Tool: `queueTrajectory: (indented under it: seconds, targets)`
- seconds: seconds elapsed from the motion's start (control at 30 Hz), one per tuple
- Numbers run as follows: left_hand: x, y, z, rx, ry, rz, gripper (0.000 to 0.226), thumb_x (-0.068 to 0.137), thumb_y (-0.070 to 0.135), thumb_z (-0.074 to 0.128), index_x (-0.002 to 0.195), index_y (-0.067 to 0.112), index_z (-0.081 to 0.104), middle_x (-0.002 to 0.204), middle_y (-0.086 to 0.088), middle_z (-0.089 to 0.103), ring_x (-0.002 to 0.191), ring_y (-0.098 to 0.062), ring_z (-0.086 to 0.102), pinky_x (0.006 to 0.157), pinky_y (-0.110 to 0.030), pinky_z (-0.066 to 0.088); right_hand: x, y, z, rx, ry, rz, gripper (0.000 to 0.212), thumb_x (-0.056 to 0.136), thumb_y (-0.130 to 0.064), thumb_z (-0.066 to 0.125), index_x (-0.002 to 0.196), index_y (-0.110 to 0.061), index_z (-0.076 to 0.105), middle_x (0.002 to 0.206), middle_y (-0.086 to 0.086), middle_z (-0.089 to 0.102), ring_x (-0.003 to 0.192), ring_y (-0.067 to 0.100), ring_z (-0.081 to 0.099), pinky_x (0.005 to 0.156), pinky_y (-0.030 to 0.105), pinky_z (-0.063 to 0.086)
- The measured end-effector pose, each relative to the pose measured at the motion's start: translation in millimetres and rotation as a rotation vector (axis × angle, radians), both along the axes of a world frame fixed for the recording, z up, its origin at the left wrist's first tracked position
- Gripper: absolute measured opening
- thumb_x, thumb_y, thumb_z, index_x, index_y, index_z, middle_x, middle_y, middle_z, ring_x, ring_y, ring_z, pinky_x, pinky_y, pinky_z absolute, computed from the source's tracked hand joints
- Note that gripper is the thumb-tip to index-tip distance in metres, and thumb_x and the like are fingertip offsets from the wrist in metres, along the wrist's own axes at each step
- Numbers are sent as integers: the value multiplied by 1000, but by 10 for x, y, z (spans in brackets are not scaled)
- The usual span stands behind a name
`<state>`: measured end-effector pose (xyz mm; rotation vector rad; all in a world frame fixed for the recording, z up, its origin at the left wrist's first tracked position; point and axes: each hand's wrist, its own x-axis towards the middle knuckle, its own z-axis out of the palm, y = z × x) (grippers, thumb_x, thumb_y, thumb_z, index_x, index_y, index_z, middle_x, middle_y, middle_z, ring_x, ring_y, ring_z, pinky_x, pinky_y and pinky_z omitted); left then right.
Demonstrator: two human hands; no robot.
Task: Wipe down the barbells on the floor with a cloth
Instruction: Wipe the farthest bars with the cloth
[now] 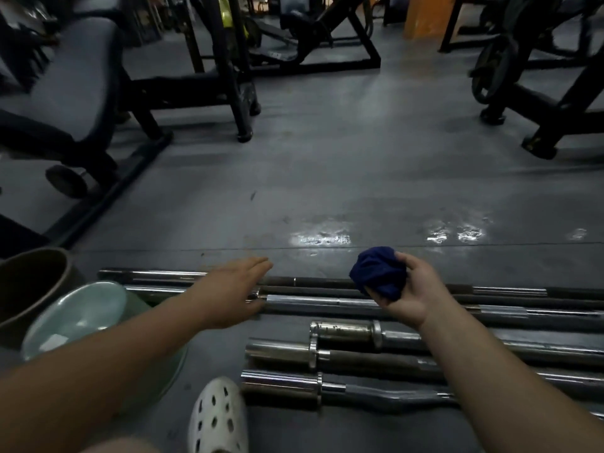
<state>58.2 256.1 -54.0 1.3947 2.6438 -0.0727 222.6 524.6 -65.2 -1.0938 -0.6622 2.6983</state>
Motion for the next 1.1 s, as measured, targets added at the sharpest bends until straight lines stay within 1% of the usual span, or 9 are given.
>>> queueTrajectory:
  seconds: [0.13,0.3,0.43,0.6,0.67,0.77,0.9,1.0,1.1]
  targets:
    - [-505,20,-555,24,-83,2,74,94,45,56,156,20,24,163,1,23,146,-19,29,119,-31,24,-432,23,-486,45,-128,41,42,99,-27,49,138,-9,48,120,17,64,92,28,64,64,48,61]
    - [-1017,81,-1172,-11,-199,16,76,94,44,56,157,20,21,163,0,22,146,-20,29,120,-35,25,-881,69,-1052,42,-288,40,45,98,-25,51,139,-6,46,110,16,65,74,26,70,56,34,58]
    - [-1302,202,-1496,-34,-248,1,76,94,45,57,157,21,21,161,2,26,144,-18,30,117,-33,26,-1265,100,-1377,121,-386,-4,39,99,-24,52,133,-6,47,116,18,63,91,29,66,81,41,55]
    - [-1671,391,-1939,-30,-290,18,63,90,53,52,143,23,39,145,2,46,129,-20,47,106,-34,38,-1676,275,-1650,783,-608,11,21,99,-16,49,119,-17,54,116,13,62,92,25,61,79,38,50]
    - [-1805,437,-2150,-71,-273,42,73,84,68,34,141,24,39,146,0,45,131,-21,45,106,-37,37,-1690,333,-1896,1275,-748,213,18,98,-17,46,113,-12,55,116,13,59,91,23,54,79,35,42]
    - [-1860,491,-2479,-167,-280,54,98,75,80,2,153,25,22,161,0,25,147,-21,24,117,-43,19,-1722,218,-2394,1751,-874,765,51,95,-49,33,124,-17,61,132,11,57,120,30,48,104,42,36]
    - [-1972,674,-2716,-121,-344,134,94,77,85,-7,153,37,20,158,8,26,145,-18,21,116,-46,13,-1939,-65,-2661,1948,-889,756,49,95,-52,30,115,-28,67,123,-2,63,121,26,49,112,51,25]
    - [-2084,755,-2713,-126,-386,142,86,81,82,0,154,39,14,162,10,16,149,-19,11,117,-49,10,-2106,27,-2638,2031,-884,699,35,97,-48,38,103,-32,69,104,-7,67,102,22,54,101,45,33]
    - [-2260,898,-2690,-120,-384,136,77,91,77,10,156,36,10,165,8,9,151,-20,7,118,-49,7,-2119,319,-2580,2066,-673,736,21,93,-40,53,106,-32,67,101,-8,65,95,21,57,88,40,40]
